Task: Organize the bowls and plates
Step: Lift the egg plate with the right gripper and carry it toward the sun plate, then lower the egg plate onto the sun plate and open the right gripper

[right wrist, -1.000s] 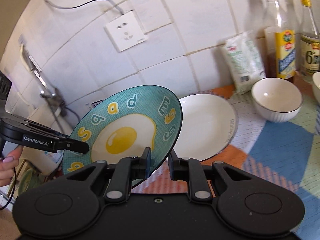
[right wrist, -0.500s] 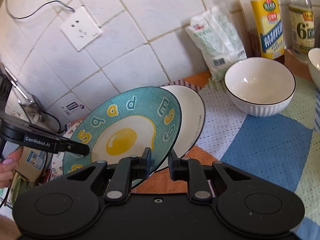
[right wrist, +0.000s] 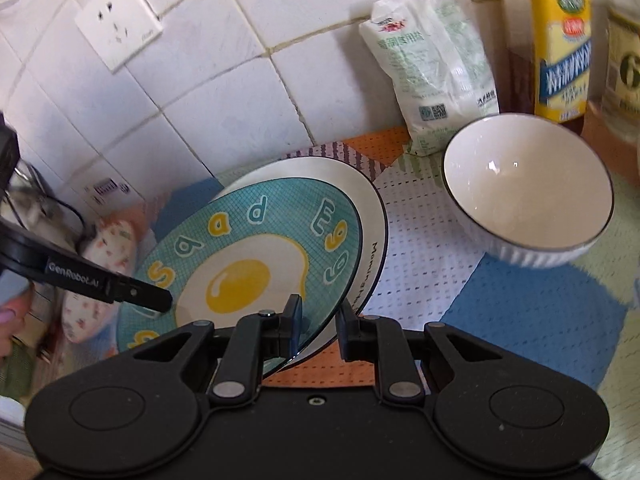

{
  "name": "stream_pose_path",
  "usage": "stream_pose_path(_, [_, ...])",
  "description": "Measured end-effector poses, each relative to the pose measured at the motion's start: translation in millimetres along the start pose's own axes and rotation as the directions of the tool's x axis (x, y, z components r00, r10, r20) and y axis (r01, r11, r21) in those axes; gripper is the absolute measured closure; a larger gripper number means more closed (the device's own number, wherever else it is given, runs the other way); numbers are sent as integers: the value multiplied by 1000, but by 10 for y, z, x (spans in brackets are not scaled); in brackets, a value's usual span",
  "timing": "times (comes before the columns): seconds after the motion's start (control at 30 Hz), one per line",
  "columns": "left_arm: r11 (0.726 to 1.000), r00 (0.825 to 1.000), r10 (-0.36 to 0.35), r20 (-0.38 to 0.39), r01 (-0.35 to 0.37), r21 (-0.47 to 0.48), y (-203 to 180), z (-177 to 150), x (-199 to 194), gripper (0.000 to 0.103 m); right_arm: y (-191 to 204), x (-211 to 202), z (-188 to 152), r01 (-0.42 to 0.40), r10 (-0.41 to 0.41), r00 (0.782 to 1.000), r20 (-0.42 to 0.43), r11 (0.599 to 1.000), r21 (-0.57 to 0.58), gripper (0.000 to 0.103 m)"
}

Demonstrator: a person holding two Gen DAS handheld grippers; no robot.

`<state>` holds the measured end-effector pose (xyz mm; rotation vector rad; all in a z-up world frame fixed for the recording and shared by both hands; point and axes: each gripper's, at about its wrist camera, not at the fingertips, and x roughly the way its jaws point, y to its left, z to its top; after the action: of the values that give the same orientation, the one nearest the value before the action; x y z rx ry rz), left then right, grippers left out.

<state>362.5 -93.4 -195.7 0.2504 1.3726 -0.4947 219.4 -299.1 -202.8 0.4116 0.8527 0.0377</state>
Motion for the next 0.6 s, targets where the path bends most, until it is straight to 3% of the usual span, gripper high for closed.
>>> stream_pose_path(0.27, [999,999,42,-13,-42,17,-110,10,106,75,261,61,85,166,-175,982,-73,978,-124,71])
stream_pose_path(0.4, [996,997,83,0,-83,41,-213,17,100,75,266,123,99,200,-213,971,-113,973,-113,66])
stream_pose_path(0.6, [995,995,98,20,-98,11,-208,2,94,75,376,167,57,262,-279,957,-79,948,-179,61])
